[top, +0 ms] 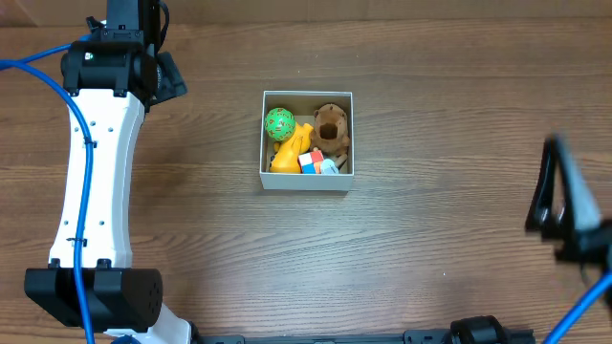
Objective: Pack container
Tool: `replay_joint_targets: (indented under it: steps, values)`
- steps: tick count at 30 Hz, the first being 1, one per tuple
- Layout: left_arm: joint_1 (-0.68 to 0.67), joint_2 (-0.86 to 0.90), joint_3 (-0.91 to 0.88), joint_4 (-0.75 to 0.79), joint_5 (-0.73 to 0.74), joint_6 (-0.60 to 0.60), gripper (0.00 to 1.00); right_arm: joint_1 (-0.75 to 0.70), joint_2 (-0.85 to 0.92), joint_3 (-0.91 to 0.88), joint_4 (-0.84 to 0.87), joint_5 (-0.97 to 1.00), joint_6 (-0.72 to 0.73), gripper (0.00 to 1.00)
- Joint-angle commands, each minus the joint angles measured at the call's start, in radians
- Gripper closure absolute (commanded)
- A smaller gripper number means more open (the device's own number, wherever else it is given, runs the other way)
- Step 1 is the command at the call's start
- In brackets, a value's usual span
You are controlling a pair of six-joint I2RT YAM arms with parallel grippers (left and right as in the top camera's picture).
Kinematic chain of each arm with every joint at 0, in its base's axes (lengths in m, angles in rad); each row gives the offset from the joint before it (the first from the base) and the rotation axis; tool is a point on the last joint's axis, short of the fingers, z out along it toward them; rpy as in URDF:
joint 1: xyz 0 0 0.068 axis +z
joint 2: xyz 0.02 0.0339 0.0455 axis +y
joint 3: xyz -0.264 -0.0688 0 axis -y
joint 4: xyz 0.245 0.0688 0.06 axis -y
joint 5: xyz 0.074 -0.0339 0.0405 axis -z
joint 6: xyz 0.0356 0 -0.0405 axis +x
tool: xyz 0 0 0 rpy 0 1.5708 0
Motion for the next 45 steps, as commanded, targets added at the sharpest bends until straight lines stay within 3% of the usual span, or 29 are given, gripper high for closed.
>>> replay_joint_targets:
  steps: [1, 9, 15, 45]
  values:
    - [0.004, 0.008, 0.008, -0.002, -0.02, 0.01, 0.0, -0.014, -0.192, -0.322, 0.108, 0.016, -0.033, 0.0]
    - [0.004, 0.008, 0.008, -0.002, -0.02, 0.01, 0.0, -0.088, -0.515, -0.949, 0.435, -0.034, -0.032, 0.0]
    - [0.004, 0.008, 0.008, -0.002, -0.02, 0.01, 0.0, -0.132, -0.625, -1.247, 0.67, -0.111, -0.029, 0.0]
    - [0.004, 0.008, 0.008, -0.002, -0.02, 0.01, 0.0, -0.139, -0.644, -1.458, 0.638, -0.066, 0.068, 0.0]
